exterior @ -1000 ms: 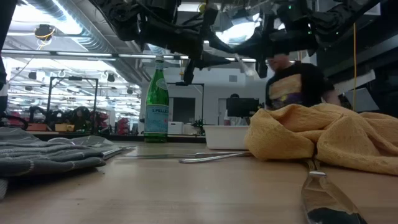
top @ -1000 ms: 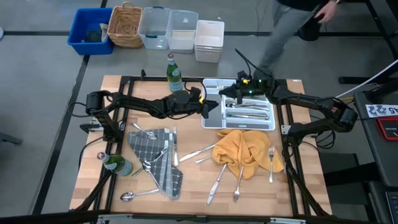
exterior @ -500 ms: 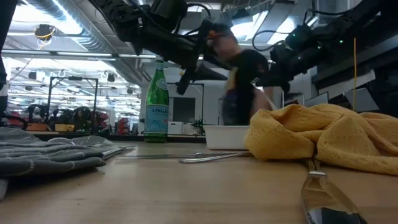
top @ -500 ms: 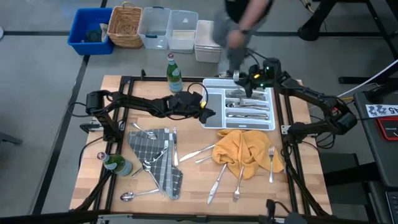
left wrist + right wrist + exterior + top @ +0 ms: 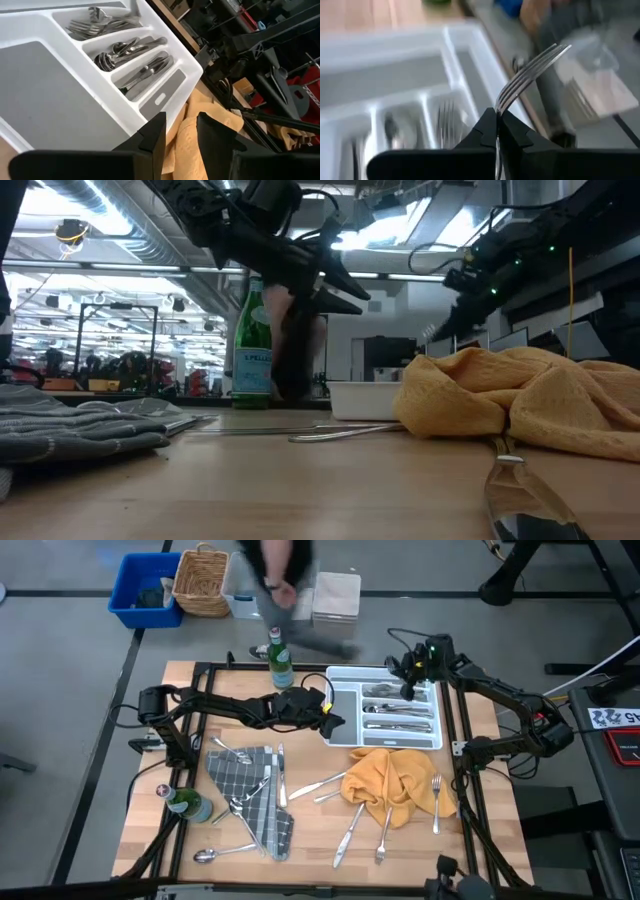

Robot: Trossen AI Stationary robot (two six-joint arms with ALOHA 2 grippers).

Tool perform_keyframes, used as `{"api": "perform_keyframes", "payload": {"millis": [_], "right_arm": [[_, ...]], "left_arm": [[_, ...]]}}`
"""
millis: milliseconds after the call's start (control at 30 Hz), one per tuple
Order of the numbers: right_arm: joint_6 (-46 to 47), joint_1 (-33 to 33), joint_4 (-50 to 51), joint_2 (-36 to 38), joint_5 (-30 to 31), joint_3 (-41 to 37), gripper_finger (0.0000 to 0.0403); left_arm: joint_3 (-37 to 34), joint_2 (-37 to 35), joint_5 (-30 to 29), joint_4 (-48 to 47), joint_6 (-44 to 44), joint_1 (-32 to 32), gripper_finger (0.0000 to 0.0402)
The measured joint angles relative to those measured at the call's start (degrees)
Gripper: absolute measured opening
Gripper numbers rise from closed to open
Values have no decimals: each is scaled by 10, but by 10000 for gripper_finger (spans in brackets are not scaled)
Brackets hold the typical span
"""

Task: Sort silverware
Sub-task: Put the silver fork into the cutlery tray

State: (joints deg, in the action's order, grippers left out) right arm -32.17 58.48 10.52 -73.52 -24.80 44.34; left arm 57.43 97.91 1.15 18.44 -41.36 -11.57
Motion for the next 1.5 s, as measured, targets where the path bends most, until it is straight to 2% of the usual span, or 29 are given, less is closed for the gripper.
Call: {"api": "perform_keyframes", "payload": {"millis": [200, 433, 900, 1033, 1267, 1500], "right_arm": [[-118, 0, 139, -1, 110, 0, 5], [-153, 0, 140, -28, 85, 1, 6], [-148, 0, 99, -86, 73, 1, 7], [-145, 0, 102, -89, 72, 0, 23], [-119, 0, 106, -90, 77, -2, 88], [-58, 0, 104, -90, 78, -2, 103]], "left_arm": [[0, 0, -1, 0, 10, 0, 95], [0, 0, -1, 1, 16, 0, 95], [0, -15, 6, -17, 40, 4, 95], [0, -51, 8, -82, 62, 4, 95], [0, -133, 8, -233, 93, 4, 95], [0, -228, 8, -425, 13, 4, 95]]}}
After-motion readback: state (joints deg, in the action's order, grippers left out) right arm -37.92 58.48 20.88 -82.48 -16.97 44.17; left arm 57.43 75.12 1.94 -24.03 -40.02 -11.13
